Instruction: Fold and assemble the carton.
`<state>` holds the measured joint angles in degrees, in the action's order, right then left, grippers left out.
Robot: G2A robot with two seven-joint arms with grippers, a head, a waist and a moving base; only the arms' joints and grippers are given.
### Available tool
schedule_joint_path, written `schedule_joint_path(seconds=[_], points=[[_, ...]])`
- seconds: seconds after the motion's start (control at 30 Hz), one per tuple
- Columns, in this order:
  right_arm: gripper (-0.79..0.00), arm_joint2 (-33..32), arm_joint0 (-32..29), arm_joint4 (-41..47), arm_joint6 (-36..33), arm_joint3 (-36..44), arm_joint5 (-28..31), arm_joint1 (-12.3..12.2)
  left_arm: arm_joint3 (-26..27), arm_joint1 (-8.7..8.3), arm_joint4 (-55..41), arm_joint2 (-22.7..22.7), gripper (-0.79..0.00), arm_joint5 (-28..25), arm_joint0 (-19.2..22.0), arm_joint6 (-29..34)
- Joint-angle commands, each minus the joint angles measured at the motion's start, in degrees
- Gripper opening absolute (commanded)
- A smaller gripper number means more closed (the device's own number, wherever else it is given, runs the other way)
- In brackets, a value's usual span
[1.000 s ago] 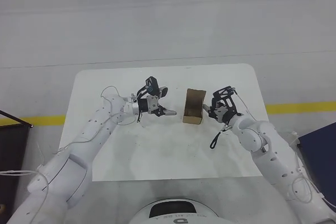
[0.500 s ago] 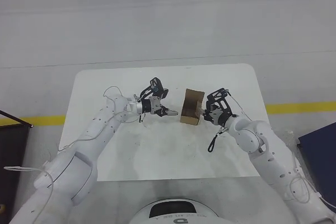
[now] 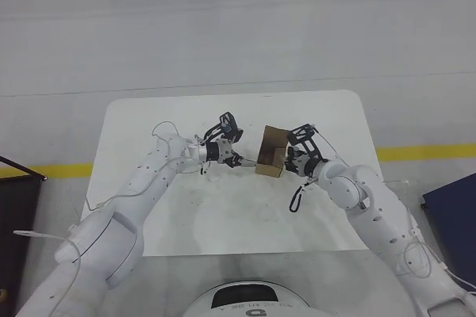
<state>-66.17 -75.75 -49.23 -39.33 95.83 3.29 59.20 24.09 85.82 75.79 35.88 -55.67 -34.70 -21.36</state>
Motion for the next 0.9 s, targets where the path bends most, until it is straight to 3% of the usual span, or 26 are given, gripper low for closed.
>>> schedule_joint_path(seconds=[0.0, 0.1, 0.27, 0.4, 0.67, 0.87], points=[[-0.548, 0.6, 0.5, -0.6, -1.5, 0.1, -1.2, 0.1, -0.3, 0.11, 0.2, -0.1, 0.0, 0.0, 0.1, -0.3], [-0.514, 2.0, 1.4, -2.1, -3.6, 0.6, -2.9, 0.5, -1.0, 0.23, 0.5, -0.2, 0.0, -0.1, 0.2, -1.1], [-0.545, 3.9, 2.3, -3.9, -5.7, 1.8, -4.2, 0.9, -2.1, 0.4, 1.0, -0.3, 0.0, -0.3, 0.5, -2.3], [-0.785, 5.2, 3.0, -6.4, -7.3, 1.7, -6.0, 1.2, -2.6, 0.44, 1.1, -0.2, 0.0, -1.1, 0.5, -4.2], [-0.785, 5.9, 2.3, -13.6, -8.1, 4.9, -10.7, 1.5, -3.7, -0.51, -4.7, -1.5, 0.0, -2.3, -0.3, -12.7], [-0.785, 5.0, 0.3, -16.5, -8.9, 7.7, -14.0, 1.5, -3.2, -1.5, -6.9, -4.8, 0.0, -2.3, 0.0, -14.5]])
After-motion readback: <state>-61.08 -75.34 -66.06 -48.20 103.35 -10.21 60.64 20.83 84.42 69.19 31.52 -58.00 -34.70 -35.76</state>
